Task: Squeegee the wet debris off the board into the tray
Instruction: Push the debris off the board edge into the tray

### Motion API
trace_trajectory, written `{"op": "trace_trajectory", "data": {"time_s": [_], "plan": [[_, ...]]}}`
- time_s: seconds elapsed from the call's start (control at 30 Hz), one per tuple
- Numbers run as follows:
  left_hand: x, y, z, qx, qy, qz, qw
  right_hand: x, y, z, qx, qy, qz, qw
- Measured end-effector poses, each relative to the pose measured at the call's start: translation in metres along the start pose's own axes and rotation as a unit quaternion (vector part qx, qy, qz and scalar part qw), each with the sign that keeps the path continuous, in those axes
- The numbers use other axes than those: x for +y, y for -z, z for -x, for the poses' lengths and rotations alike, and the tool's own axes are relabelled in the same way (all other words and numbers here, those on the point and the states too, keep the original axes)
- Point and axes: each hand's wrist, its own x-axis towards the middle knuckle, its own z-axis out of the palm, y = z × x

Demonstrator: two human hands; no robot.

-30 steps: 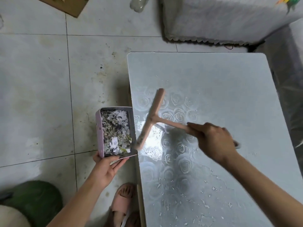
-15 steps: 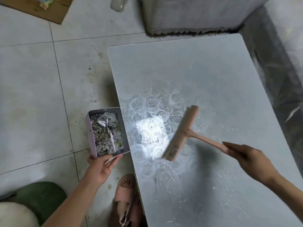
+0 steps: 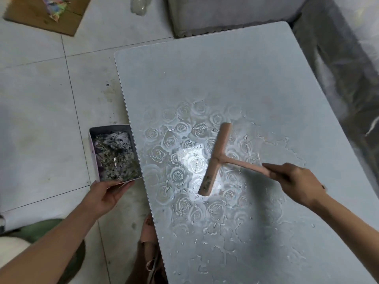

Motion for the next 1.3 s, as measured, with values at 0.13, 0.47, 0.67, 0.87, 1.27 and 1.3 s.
{"op": "trace_trajectory", "data": {"time_s": [0.13,0.47,0.67,0.87,1.27,1.3], "plan": [[0.002,0.002,0.0,0.005,-0.004,-0.01,1.0,0.007,0.017,-0.008,0.011,0.023,-0.022,0.999],[0.006,0.003,-0.008,-0.004,0.016,-0.005,1.0,-0.021,0.021,-0.06,-0.066,0.051,-0.004,0.997],[0.016,0.002,-0.019,-0.016,0.025,0.022,0.999,-0.016,0.044,-0.084,-0.014,0.061,0.036,0.997],[0.025,0.0,-0.031,-0.027,0.004,0.044,0.999,-0.053,0.033,-0.105,-0.055,0.117,0.027,0.991],[0.027,0.002,-0.051,-0.021,0.018,0.058,0.998,-0.089,0.058,-0.147,-0.062,0.123,0.088,0.987],[0.029,0.005,-0.052,-0.018,0.022,0.058,0.998,-0.103,0.05,-0.149,-0.062,0.151,0.087,0.983]]}}
